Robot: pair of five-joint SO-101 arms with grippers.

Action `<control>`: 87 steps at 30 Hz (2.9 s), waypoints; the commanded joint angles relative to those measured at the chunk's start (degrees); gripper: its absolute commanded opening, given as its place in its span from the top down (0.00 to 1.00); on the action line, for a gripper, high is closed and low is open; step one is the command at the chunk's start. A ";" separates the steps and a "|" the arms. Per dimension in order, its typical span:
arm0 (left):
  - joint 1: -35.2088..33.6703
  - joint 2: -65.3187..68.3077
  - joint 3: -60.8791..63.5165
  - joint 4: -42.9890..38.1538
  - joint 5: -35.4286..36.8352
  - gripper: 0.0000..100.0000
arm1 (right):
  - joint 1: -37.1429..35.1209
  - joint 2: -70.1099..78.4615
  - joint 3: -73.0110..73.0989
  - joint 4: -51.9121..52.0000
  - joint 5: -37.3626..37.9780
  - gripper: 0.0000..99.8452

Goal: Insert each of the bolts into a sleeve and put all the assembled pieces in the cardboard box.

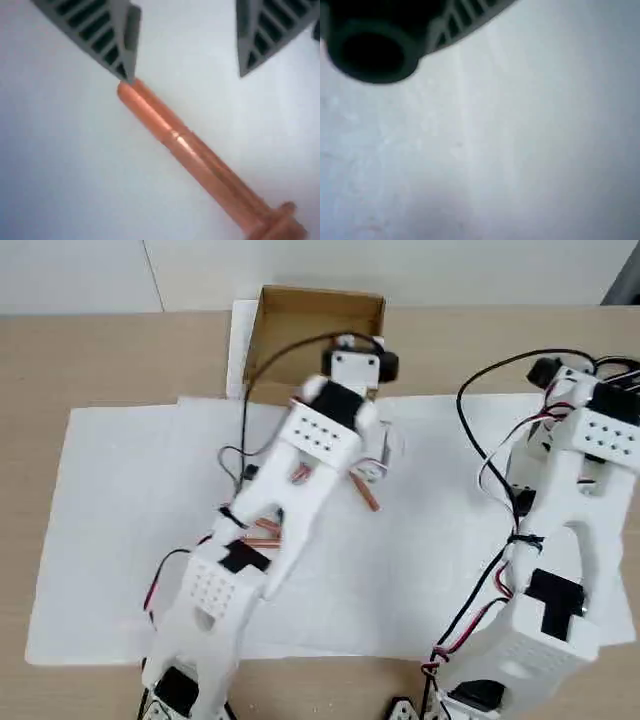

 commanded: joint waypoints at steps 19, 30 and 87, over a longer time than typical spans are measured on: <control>-2.29 4.48 -6.02 -5.36 21.19 0.87 | 0.22 -3.74 0.18 -0.57 -0.35 1.00; -2.81 9.93 -6.37 -5.80 30.15 0.87 | 0.22 -3.74 0.44 -0.48 -0.35 1.00; 1.32 10.81 -9.19 -1.05 -22.68 0.93 | 0.40 -3.65 3.52 -1.45 -0.44 0.99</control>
